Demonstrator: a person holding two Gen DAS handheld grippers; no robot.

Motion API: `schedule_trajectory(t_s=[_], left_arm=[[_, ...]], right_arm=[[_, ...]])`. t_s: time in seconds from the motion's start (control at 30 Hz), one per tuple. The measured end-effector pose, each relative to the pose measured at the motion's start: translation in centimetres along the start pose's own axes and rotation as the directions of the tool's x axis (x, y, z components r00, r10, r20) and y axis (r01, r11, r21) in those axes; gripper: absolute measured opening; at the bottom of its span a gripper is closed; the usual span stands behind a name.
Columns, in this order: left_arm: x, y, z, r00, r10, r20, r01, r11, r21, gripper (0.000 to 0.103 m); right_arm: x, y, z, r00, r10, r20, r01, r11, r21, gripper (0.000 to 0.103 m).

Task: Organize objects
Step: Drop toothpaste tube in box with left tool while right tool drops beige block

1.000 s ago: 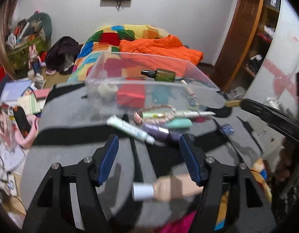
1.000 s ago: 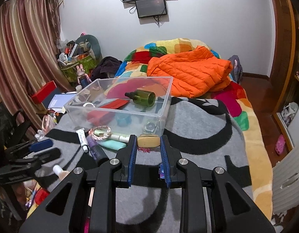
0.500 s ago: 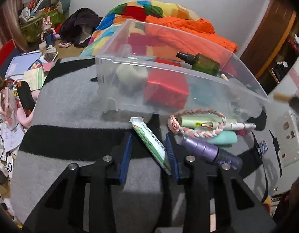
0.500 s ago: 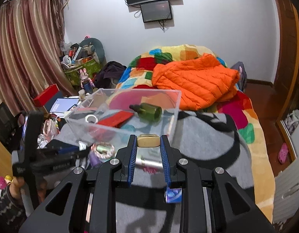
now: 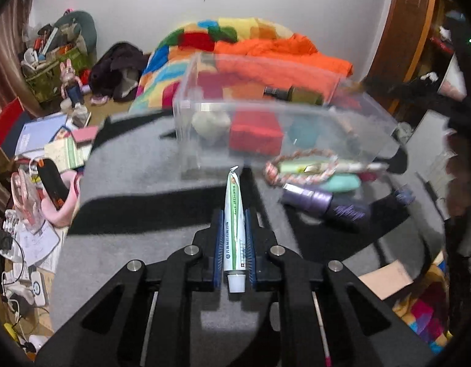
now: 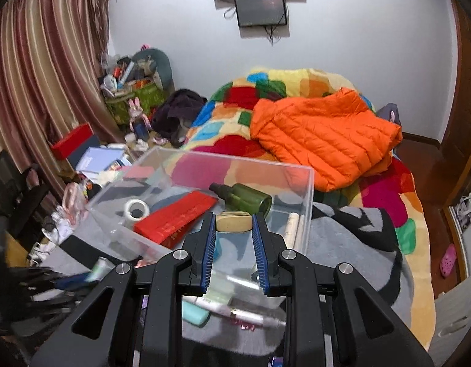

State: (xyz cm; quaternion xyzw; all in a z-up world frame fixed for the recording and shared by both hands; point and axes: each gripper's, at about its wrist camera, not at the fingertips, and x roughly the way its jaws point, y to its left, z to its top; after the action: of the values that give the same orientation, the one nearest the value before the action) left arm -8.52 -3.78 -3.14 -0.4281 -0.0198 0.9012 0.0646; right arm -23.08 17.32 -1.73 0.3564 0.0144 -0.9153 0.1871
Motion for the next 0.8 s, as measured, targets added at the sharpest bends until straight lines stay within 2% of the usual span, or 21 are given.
schedule_trajectory(t_s=[0.17, 0.3, 0.5, 0.8], left_arm=[[-2.5, 0.1, 2.6, 0.995, -0.031, 0.091, 0.031, 1.0, -0.005, 0.013], [-2.1, 0.1, 5.5, 0.991, -0.054, 0.12, 0.056, 0.998, -0.016, 0.013], [1.4, 0.0, 8.7, 0.994, -0.08, 0.068, 0.082, 0.996, -0.029, 0.013], [4.3, -1.3, 10.7, 0.996, -0.089, 0.015, 0.089, 0.996, 0.002, 0.013]], right_arm=[[1.8, 0.3, -0.4, 0.999, -0.012, -0.046, 0.011, 1.0, -0.005, 0.022], [2.8, 0.4, -0.6, 0.997, -0.013, -0.075, 0.012, 1.0, -0.01, 0.022], [3.2, 0.2, -0.8, 0.995, -0.005, -0.098, 0.004, 1.0, -0.007, 0.022], [2.6, 0.9, -0.8, 0.996, -0.016, -0.088, 0.011, 0.999, -0.051, 0.022]])
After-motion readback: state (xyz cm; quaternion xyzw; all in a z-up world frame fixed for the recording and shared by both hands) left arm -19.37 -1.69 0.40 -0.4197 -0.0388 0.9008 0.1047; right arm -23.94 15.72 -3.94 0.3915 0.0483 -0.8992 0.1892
